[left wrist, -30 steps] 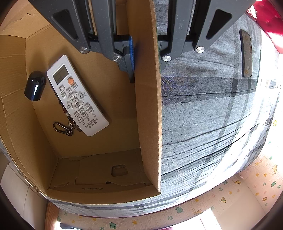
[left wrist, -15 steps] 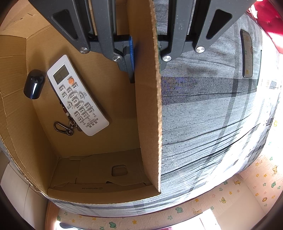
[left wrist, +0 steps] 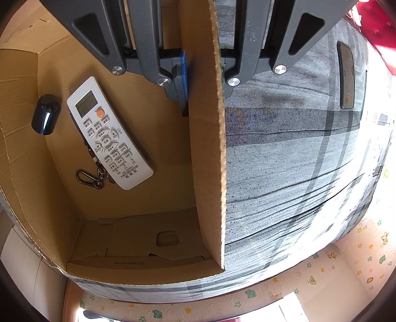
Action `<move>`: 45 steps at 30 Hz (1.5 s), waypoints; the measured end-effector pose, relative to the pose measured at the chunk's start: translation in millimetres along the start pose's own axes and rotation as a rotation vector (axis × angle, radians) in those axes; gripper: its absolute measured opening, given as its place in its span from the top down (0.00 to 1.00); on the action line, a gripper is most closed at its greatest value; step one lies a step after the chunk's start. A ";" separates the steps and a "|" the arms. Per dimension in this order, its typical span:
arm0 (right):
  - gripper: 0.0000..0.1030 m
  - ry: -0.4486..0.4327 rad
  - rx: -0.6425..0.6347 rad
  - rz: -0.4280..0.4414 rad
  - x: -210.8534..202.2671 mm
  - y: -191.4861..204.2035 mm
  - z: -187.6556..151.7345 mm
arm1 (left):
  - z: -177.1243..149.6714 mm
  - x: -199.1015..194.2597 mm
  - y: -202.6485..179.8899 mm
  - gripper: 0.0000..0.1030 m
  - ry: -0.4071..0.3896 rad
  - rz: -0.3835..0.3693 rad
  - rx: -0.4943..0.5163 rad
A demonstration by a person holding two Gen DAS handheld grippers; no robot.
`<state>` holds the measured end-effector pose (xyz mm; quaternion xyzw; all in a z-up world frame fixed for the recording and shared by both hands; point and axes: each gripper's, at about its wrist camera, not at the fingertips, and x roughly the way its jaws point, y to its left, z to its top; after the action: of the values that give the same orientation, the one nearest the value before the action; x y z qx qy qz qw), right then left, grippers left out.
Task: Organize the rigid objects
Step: 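Lift the lotion bottle and carry it over the box with the right tool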
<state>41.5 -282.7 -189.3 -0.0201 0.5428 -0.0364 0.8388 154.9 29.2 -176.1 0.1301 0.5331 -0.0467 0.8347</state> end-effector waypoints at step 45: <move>0.74 -0.032 -0.178 0.125 22.4 130.5 103.2 | 0.6 0.3 6.4 0.86 0.004 -0.013 -0.010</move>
<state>149.9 -155.1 -176.9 -0.0612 0.5305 0.0645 0.8430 156.9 35.3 -175.1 0.1226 0.5357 -0.0492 0.8340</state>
